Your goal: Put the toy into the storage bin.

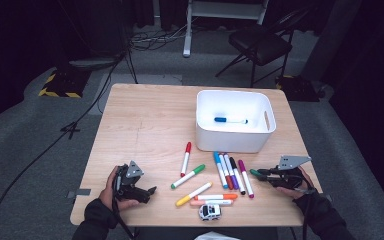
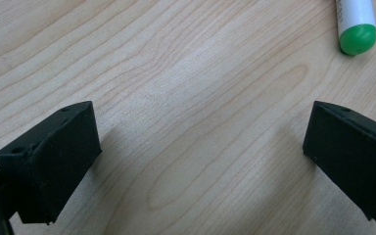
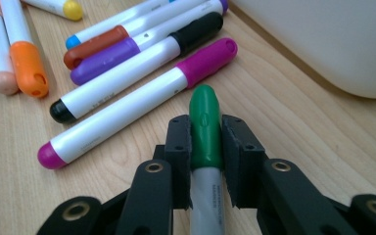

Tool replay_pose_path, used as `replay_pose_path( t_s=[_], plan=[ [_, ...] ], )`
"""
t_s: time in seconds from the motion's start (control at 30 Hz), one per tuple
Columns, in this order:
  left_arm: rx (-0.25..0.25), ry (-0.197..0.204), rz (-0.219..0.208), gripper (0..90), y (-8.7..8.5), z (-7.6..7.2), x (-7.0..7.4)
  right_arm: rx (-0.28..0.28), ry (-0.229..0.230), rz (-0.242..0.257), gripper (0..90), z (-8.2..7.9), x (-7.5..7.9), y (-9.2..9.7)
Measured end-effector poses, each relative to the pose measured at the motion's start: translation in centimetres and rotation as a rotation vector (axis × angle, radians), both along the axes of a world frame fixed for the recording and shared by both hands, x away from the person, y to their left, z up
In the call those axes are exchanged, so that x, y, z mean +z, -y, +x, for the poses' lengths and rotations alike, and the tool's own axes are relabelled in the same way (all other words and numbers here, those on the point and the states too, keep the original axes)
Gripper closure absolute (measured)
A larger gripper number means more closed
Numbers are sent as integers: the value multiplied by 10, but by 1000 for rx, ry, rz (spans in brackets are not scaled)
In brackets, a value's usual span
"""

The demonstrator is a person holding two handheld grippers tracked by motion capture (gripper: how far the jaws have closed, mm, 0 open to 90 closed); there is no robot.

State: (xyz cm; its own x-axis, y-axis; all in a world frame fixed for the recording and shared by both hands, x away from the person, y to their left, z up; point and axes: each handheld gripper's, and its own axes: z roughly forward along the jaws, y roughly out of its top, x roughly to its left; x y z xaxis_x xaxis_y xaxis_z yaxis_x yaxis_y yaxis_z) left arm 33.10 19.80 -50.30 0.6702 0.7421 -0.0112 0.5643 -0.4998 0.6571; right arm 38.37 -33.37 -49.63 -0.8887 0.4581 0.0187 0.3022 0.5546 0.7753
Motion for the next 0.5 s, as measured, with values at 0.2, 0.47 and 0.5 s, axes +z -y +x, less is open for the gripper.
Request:
replay_pose_path(
  t_s=[0.2, 0.47, 0.5],
  plan=[
    [0, 0, 1, 7, 0, 0, 0, -11, 30, 52, 749, -2, 14, 7],
    [0, 0, 1, 7, 0, 0, 0, -10, 64, 138, 749, -5, 35, 14],
    [0, -1, 2, 7, 0, 0, 0, -10, 64, 138, 749, -5, 35, 14]
  ],
)
